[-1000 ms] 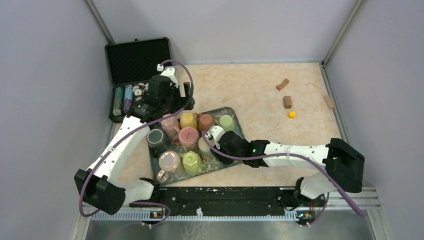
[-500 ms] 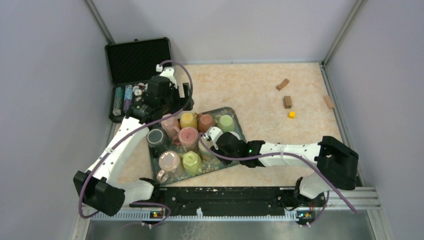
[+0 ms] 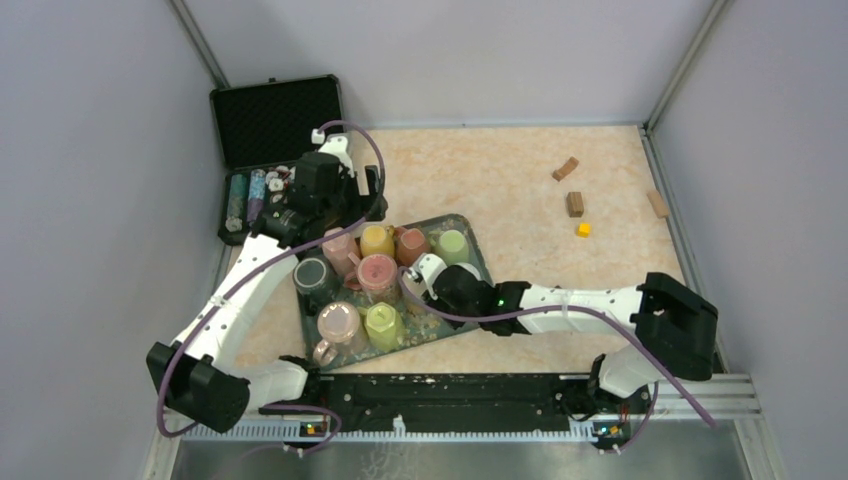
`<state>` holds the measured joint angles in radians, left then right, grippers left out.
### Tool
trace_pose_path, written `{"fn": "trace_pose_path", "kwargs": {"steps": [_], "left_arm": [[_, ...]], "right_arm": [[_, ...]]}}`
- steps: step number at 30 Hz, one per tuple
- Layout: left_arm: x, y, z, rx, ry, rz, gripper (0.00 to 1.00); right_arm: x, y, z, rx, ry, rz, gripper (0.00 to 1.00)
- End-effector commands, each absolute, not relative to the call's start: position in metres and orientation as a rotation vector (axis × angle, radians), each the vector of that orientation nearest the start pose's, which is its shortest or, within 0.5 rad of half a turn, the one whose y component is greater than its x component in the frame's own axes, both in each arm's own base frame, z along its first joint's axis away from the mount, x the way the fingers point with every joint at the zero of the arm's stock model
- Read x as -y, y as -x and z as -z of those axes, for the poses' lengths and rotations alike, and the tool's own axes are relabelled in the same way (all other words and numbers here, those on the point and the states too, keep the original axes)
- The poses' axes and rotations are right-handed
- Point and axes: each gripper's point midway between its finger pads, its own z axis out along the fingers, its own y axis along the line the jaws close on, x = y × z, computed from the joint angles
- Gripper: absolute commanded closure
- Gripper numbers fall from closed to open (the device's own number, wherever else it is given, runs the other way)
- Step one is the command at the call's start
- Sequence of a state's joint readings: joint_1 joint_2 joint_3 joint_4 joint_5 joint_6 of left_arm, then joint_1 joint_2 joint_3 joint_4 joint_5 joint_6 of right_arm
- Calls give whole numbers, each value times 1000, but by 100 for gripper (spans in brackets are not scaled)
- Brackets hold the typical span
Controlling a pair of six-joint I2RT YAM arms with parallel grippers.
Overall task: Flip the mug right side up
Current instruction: Turn over the cup on the tray.
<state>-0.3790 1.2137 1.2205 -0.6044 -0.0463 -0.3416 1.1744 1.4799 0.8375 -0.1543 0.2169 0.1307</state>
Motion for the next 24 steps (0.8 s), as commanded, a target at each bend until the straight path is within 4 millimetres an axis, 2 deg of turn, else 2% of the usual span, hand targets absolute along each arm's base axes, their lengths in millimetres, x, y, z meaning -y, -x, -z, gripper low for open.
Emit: {"fn": "trace_pose_path", "kwargs": {"steps": [1,12,18,24], "left_arm": [[133,-332,-264,-2124,19,365,2],[132,-332,-282,-2068,68,398,2],[137,-332,-292,-2050,77,436,2],[141,-331,-316,-2003,89,490,2]], "right_arm": [[-345,-183,-126,-1988,1013,-448,100],[-354,-172,-190,-1910,982,-611,100],[-358,-168,-215,-1911,944,-671,100],[-364,-167,-250,-1906,874,-736,100]]}}
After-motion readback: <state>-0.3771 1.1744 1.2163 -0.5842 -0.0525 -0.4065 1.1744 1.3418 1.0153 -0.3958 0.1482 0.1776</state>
